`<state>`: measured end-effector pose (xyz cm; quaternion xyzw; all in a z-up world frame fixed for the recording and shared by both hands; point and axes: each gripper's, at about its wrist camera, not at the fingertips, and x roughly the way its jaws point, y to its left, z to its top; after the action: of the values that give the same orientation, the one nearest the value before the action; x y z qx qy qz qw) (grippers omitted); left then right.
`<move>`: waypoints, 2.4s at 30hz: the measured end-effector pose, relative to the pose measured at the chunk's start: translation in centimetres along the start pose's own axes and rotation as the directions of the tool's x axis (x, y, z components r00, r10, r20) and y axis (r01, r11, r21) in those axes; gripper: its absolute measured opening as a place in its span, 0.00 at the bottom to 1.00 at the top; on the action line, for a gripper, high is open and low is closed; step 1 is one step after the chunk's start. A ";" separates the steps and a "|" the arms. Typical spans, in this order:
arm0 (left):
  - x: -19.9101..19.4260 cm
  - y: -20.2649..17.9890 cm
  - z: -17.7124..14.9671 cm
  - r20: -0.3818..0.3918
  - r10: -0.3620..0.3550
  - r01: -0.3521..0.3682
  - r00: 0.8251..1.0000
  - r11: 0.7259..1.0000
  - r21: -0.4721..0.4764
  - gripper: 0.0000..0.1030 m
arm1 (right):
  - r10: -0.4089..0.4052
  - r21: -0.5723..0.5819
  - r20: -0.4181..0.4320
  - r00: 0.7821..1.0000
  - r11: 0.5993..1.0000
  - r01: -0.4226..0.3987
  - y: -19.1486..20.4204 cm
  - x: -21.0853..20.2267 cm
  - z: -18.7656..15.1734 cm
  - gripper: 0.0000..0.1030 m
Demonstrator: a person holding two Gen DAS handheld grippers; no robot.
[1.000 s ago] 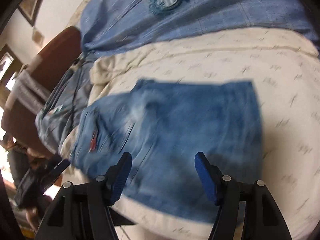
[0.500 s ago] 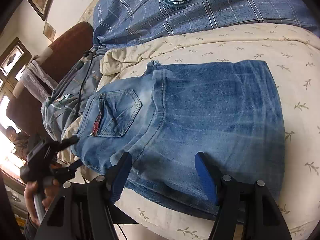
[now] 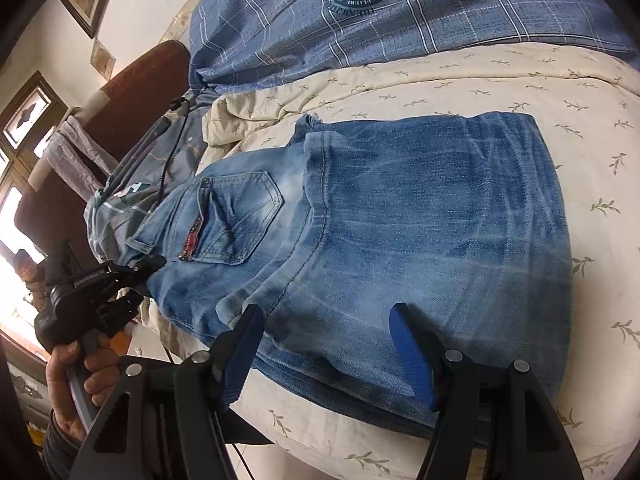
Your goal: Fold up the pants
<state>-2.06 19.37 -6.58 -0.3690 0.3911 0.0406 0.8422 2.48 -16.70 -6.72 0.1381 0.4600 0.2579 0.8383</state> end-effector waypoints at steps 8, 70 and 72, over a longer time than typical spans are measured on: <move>0.6 3.7 0.5 -0.026 -0.050 0.044 0.998 0.983 -0.179 0.75 | 0.103 0.023 -0.001 0.995 0.994 -0.103 2.9 -1.3 3.1 0.67; -2.6 -14.2 -1.4 0.275 0.201 -0.338 0.940 0.660 0.671 0.27 | 0.203 0.259 -0.018 0.979 0.947 -0.192 -4.3 -0.7 1.4 0.62; -2.7 -16.9 -3.4 0.324 0.179 -0.369 0.929 0.496 0.786 0.27 | 0.206 0.256 0.018 0.978 0.945 -0.204 -4.7 -1.6 1.4 0.62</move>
<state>-0.01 5.50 3.82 0.1501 0.3300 0.0201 0.9317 4.37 -21.46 -7.04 0.2911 0.4762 0.2825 0.7802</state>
